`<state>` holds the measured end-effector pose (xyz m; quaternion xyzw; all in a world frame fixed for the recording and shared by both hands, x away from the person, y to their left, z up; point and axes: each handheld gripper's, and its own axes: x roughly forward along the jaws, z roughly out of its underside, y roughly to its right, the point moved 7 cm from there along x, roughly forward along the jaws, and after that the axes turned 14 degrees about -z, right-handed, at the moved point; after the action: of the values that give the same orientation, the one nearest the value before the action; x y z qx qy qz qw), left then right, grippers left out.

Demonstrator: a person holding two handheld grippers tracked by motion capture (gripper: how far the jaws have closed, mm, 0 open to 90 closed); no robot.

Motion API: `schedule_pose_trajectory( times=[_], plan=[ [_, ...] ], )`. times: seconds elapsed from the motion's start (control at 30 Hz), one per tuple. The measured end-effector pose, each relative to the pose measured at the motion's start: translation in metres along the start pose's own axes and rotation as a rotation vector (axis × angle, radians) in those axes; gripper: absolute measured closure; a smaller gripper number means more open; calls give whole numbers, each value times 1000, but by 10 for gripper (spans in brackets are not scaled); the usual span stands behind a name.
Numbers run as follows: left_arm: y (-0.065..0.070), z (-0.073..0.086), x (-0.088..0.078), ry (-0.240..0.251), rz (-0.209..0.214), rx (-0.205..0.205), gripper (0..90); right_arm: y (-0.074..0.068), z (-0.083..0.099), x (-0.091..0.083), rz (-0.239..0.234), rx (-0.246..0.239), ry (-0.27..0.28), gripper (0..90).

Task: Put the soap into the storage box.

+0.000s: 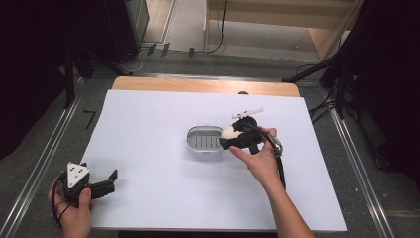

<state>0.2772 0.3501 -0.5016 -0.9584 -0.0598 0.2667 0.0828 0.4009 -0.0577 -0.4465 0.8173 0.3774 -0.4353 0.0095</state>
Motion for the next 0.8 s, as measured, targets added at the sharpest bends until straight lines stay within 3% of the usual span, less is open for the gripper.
schedule_pose_trajectory(
  times=[0.47, 0.57, 0.8],
  plan=[
    [0, 0, 0, 0, 1, -1, 0, -5, -9, 12, -19, 6, -10, 244],
    [0, 0, 0, 0, 1, -1, 0, -8, -10, 16, -42, 14, -7, 244],
    [0, 0, 0, 2, 1, -2, 0, -14, -14, 21, -36, 2, -12, 244]
  ],
)
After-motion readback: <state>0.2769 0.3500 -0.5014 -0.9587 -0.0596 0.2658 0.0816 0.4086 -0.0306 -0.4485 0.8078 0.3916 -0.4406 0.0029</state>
